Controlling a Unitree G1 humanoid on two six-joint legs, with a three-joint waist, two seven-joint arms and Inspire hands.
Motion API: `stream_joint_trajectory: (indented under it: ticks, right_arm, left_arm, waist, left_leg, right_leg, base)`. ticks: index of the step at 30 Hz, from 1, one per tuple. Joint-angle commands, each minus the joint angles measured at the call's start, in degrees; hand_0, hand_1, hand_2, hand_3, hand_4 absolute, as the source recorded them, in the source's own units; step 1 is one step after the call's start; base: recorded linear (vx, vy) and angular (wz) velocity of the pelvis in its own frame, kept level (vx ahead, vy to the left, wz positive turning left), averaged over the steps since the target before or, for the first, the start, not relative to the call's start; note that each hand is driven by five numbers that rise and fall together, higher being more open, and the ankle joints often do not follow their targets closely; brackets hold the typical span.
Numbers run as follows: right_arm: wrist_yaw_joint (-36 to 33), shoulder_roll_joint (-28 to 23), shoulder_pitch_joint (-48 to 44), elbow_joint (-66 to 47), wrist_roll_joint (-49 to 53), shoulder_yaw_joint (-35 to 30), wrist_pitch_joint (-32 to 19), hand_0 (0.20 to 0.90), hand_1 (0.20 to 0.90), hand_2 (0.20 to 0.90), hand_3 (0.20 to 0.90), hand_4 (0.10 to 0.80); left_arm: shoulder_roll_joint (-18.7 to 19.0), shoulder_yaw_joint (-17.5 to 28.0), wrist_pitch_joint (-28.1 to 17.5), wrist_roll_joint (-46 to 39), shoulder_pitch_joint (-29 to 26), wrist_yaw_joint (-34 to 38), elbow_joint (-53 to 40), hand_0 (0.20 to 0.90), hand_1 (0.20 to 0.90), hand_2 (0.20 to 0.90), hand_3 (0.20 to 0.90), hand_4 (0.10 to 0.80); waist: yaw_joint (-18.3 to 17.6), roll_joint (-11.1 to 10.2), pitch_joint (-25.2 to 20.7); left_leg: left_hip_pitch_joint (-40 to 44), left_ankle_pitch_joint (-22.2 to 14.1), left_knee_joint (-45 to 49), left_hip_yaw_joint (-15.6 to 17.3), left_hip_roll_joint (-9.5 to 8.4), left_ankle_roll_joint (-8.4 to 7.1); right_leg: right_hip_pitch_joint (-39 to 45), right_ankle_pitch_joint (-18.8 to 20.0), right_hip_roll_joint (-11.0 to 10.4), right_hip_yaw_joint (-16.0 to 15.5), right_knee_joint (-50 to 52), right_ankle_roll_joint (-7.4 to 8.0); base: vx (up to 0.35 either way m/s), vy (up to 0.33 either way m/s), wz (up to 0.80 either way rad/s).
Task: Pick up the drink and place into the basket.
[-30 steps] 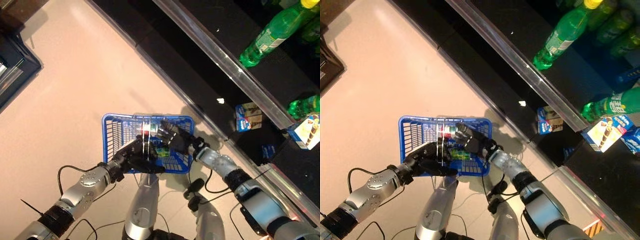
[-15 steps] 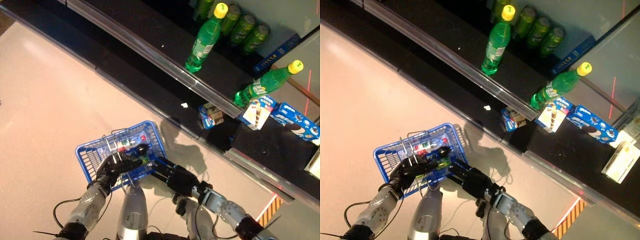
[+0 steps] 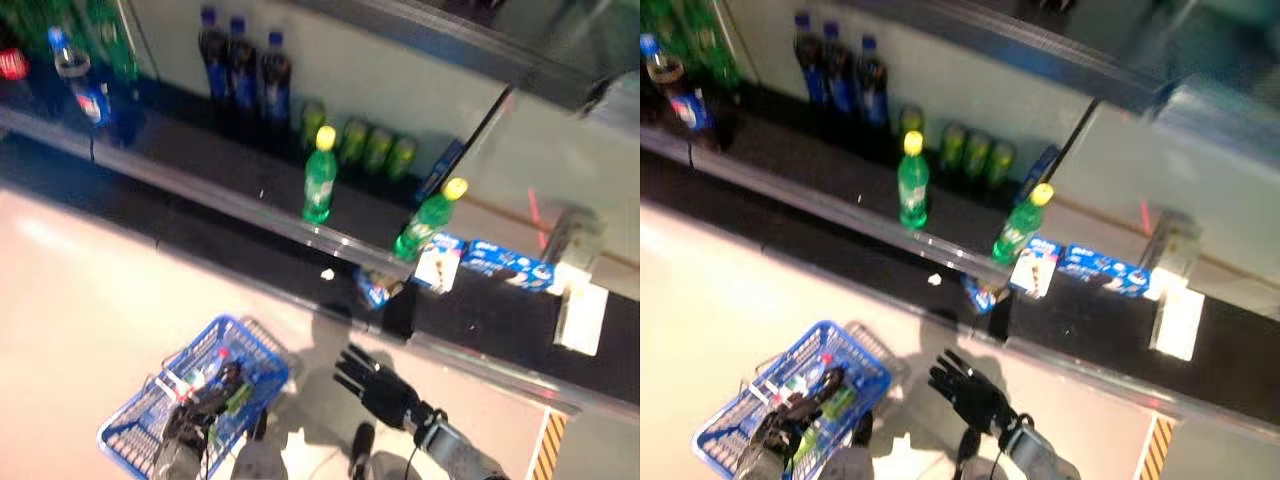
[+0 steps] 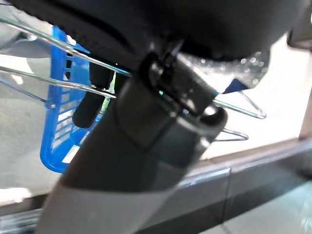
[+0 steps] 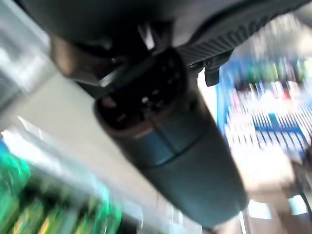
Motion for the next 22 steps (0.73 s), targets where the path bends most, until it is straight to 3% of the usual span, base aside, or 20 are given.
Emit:
stream_joint_trajectory:
  ticks: [1,8,22]
  right_arm:
    - [-3.9,-2.7,2.0,6.7,-12.6,-1.4,-4.5,0.9,0.9,0.9,0.9,0.8]
    - [-11.3,-1.7,0.5,19.3,-20.9,-4.9,-3.6,0.9,0.9,0.9,0.9,0.8]
    - [-16.7,-0.9,0.6,23.5,-26.9,-7.2,-3.8,0.9,0.9,0.9,0.9,0.8]
  left_arm:
    - [-3.4,-1.5,-3.0,2.2,2.1,-4.6,1.6,0.3,0.3,0.3,0.2,0.1]
    - [-4.1,-0.5,-1.8,6.0,0.5,-5.7,9.3,0.3,0.3,0.3,0.2,0.1]
    - [-5.0,-0.1,-0.5,7.7,0.3,-6.2,12.8,0.3,0.3,0.3,0.2,0.1]
  waist:
    - [0.1,2.9,-4.3]
    - [0.5,4.0,-6.4]
    - [0.4,5.0,-7.8]
  left_leg:
    - [0.4,0.9,-0.1,2.0,4.16,-1.44]
    - [0.4,0.1,-0.1,1.4,4.36,-1.94]
    - [0.6,-0.6,-0.1,1.1,3.83,-1.44]
  right_leg:
    - [-2.7,4.8,-3.2,1.0,0.4,1.95]
    - [-1.9,5.2,-3.6,-0.1,-1.1,2.51]
    - [-1.5,4.9,-3.6,-0.4,-1.1,2.52]
  base:
    - [0.039,-0.033,-0.1]
    - [0.008,-0.014,-0.08]
    - [0.0,0.0,0.0]
